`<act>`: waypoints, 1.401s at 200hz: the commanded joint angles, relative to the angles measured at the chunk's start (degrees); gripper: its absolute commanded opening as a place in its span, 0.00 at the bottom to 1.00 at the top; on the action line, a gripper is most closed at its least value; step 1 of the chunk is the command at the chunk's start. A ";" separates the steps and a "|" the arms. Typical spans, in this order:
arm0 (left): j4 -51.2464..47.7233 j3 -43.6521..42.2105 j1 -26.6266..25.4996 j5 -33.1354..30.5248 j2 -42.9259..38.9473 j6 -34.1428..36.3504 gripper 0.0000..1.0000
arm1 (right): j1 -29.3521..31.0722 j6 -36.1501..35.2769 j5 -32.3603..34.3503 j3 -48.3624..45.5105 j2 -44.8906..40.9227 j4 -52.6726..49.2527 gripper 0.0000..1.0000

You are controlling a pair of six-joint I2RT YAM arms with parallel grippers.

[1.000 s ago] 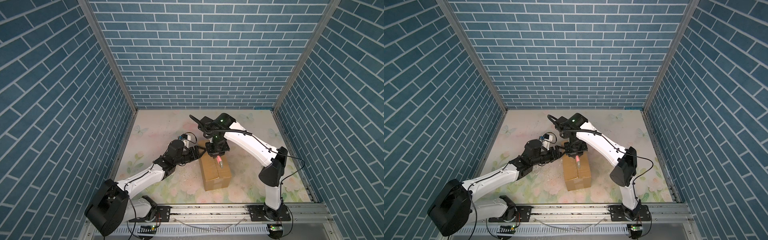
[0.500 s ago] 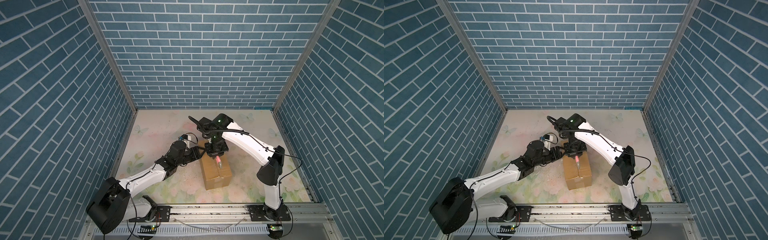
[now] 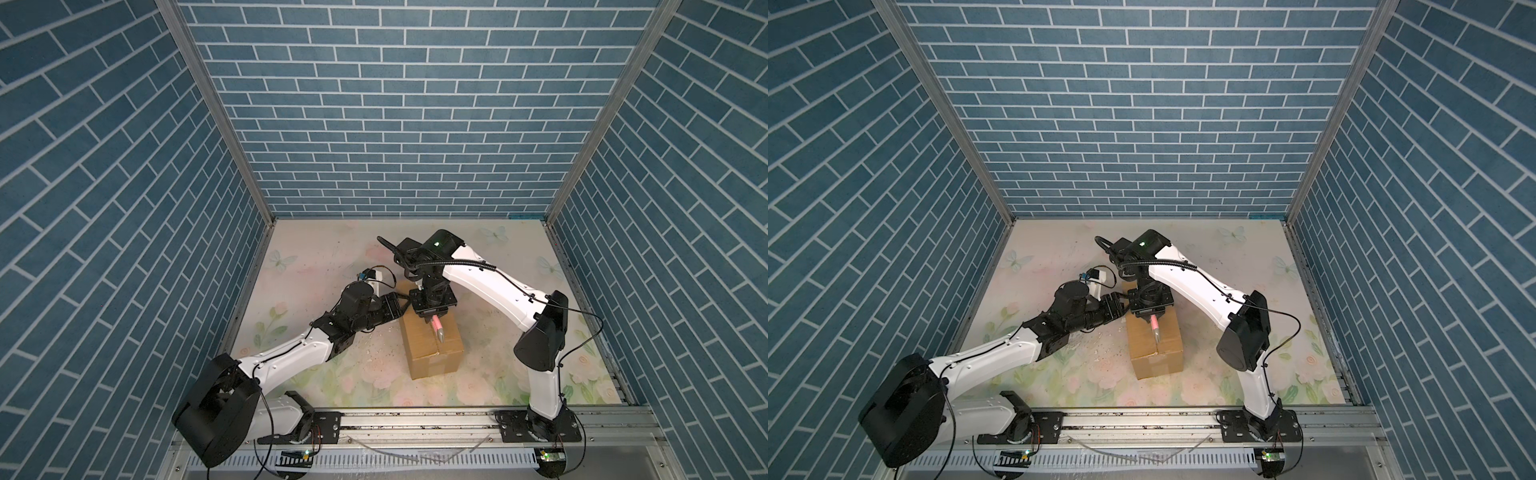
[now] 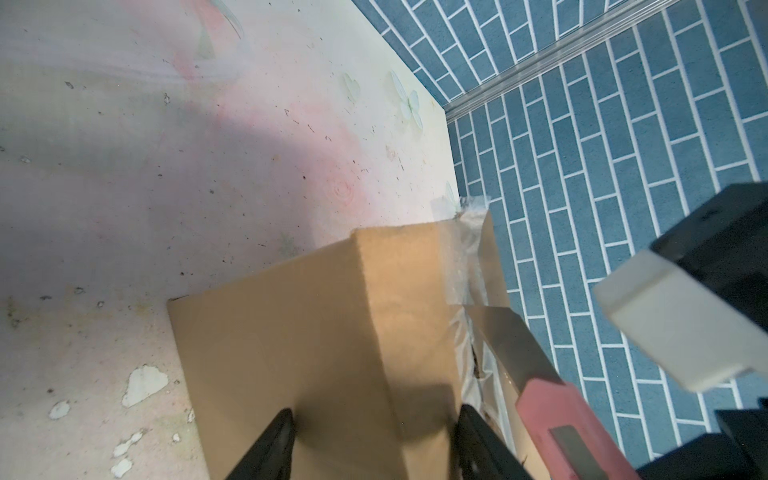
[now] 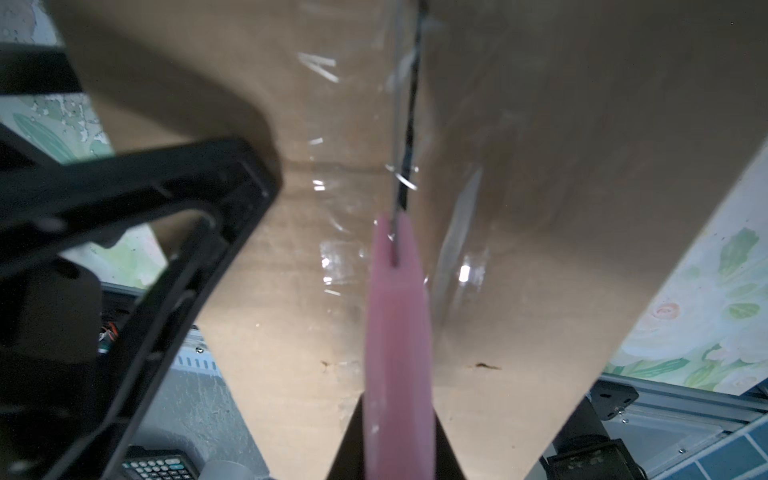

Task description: Unpack the express box

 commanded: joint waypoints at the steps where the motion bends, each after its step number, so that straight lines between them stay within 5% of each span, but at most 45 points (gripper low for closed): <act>1: -3.63 -0.60 -0.42 -2.77 1.10 1.17 0.62 | 0.48 -1.43 -3.82 -1.54 -2.52 -10.69 0.00; 62: -4.10 -0.46 -0.54 -3.40 0.99 1.31 0.62 | 0.48 -0.38 -3.82 -3.26 -4.93 -10.78 0.00; 129: -11.36 5.35 -0.13 -2.25 -3.50 4.09 0.68 | 0.06 -1.15 5.66 1.56 -7.86 -8.95 0.00; 199: -22.66 13.07 5.17 3.44 -13.19 9.44 0.75 | -6.92 -8.56 3.54 -7.12 -15.86 15.59 0.00; 242: -0.09 11.18 5.13 13.14 -8.03 1.59 0.68 | -11.48 -12.38 -6.75 -11.83 -18.41 29.56 0.00; 280: 16.53 11.50 5.13 15.43 -1.99 -4.47 0.63 | -13.31 -14.80 -13.72 -11.50 -18.55 34.14 0.00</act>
